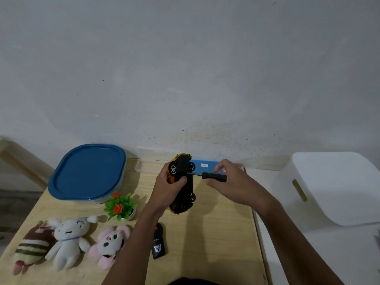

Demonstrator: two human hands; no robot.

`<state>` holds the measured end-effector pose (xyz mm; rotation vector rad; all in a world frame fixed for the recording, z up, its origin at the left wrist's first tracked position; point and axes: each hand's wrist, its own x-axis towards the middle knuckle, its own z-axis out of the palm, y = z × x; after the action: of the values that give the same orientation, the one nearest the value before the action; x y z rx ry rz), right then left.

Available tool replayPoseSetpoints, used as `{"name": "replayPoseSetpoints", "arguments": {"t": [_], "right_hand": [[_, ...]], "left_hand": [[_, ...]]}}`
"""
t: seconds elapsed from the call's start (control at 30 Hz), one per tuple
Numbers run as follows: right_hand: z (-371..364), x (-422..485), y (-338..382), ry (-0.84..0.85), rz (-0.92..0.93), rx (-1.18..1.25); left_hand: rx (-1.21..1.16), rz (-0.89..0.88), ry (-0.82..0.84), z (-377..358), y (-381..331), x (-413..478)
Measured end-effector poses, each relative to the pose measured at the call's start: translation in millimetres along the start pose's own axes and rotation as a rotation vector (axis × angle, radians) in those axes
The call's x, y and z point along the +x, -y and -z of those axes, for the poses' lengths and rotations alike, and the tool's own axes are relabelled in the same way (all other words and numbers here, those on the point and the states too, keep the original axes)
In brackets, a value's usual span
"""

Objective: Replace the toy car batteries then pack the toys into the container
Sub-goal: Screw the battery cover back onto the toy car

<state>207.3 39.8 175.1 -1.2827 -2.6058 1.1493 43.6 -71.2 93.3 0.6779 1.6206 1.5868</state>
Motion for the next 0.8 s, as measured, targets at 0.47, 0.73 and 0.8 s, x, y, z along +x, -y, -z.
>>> {"name": "replayPoseSetpoints", "arguments": {"t": [0.47, 0.73, 0.8], "right_hand": [[-13.1, 1.8, 10.3, 0.015, -0.020, -0.078], [-28.7, -2.7, 19.1, -0.110, -0.045, -0.115], [-29.8, -6.7, 21.7, -0.055, -0.046, -0.057]], "left_hand": [[0.024, -0.012, 0.040, 18.2, 9.9, 5.4], [0.022, -0.028, 0.099, 29.2, 9.9, 0.0], [0.015, -0.034, 0.095, 33.1, 9.0, -1.5]]}}
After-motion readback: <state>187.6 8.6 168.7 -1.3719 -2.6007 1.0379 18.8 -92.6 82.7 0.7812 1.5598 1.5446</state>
